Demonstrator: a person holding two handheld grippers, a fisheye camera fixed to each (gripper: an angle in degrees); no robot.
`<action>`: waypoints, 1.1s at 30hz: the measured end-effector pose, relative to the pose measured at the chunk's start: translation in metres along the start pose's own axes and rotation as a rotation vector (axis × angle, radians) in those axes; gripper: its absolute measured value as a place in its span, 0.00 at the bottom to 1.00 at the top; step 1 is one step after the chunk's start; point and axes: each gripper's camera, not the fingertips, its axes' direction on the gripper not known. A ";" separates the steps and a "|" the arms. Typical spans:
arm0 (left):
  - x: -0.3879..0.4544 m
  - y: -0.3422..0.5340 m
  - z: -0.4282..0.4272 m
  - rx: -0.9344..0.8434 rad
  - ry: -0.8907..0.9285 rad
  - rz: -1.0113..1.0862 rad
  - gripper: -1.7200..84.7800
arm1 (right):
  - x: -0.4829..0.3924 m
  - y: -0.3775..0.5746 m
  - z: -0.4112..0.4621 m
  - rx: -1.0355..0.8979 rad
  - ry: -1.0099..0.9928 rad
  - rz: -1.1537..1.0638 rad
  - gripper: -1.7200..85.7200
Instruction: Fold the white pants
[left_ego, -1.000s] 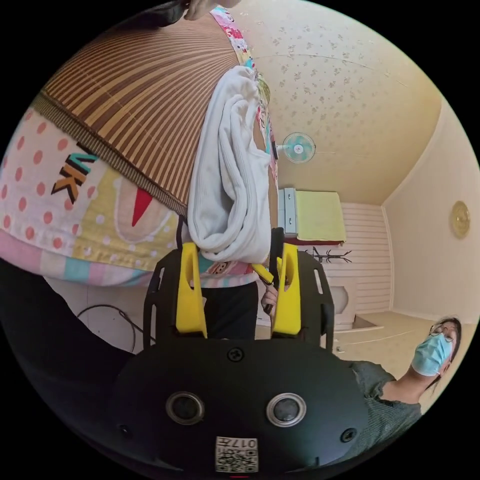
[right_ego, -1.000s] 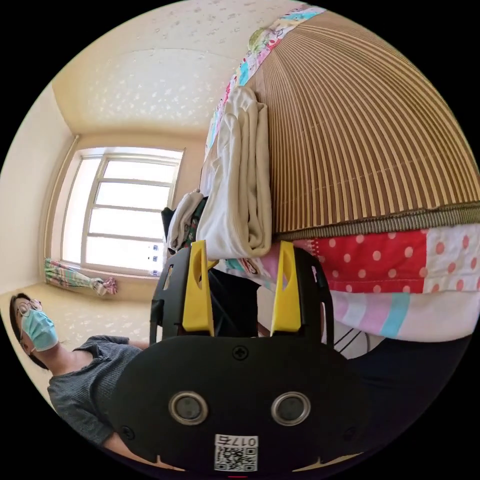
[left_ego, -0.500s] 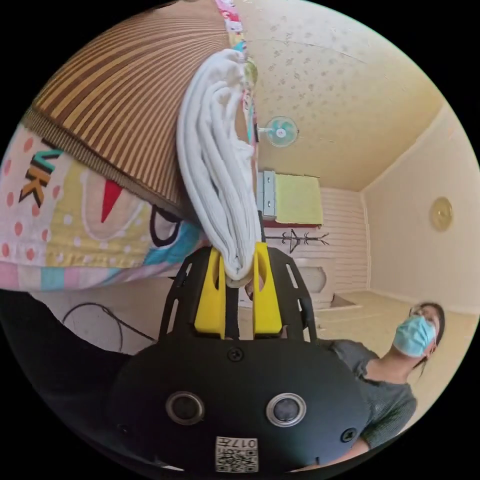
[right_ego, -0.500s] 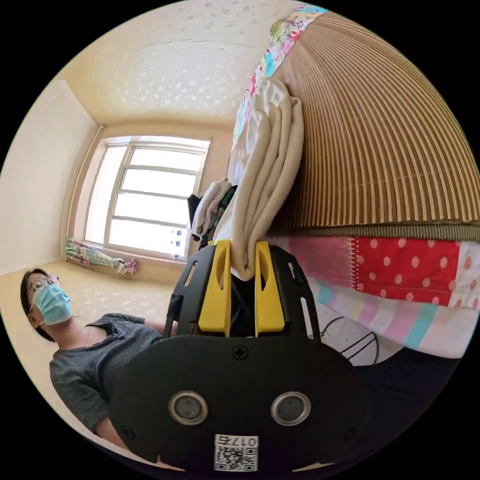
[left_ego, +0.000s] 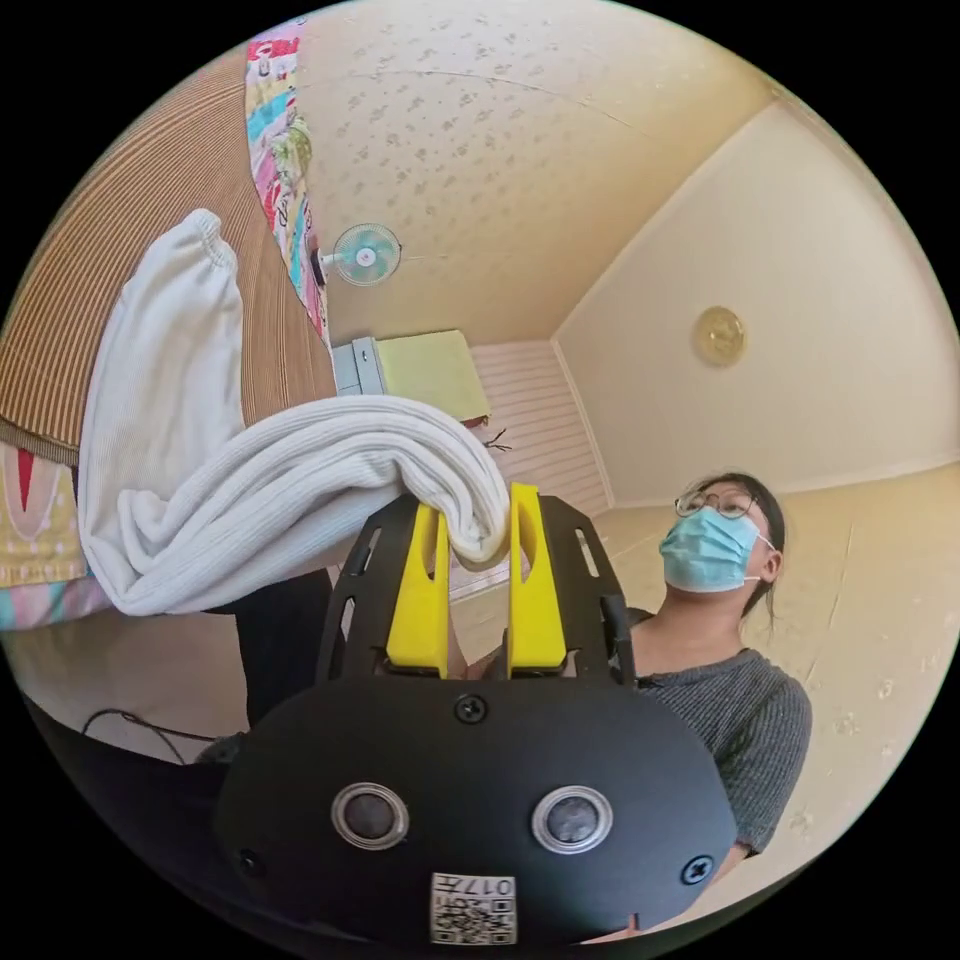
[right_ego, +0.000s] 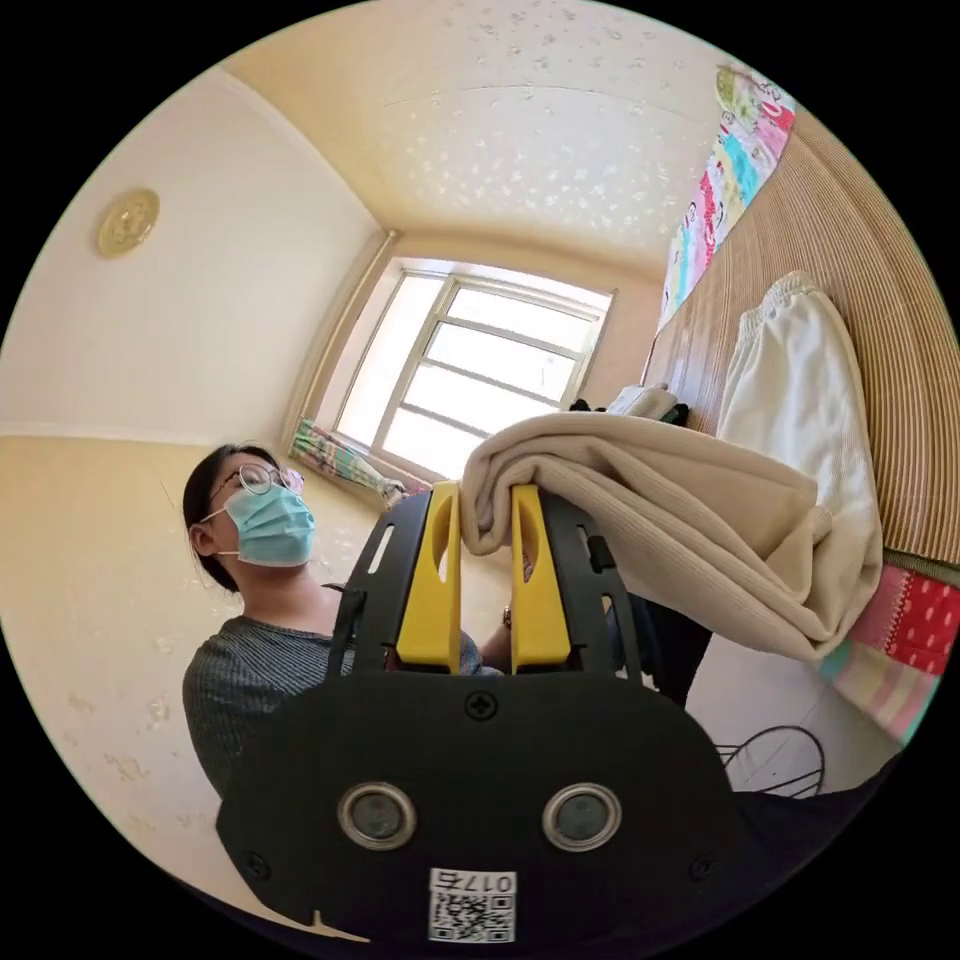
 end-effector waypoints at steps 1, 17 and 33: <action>-0.005 -0.015 0.003 0.008 0.006 -0.012 0.13 | 0.005 -0.008 -0.001 0.013 -0.010 0.011 0.11; -0.080 -0.113 0.002 0.072 -0.889 0.102 0.24 | 0.024 -0.066 0.051 0.017 0.700 -0.135 0.17; -0.191 -0.028 0.095 -0.223 -0.722 -0.061 0.16 | 0.091 0.003 0.034 0.144 0.595 0.101 0.27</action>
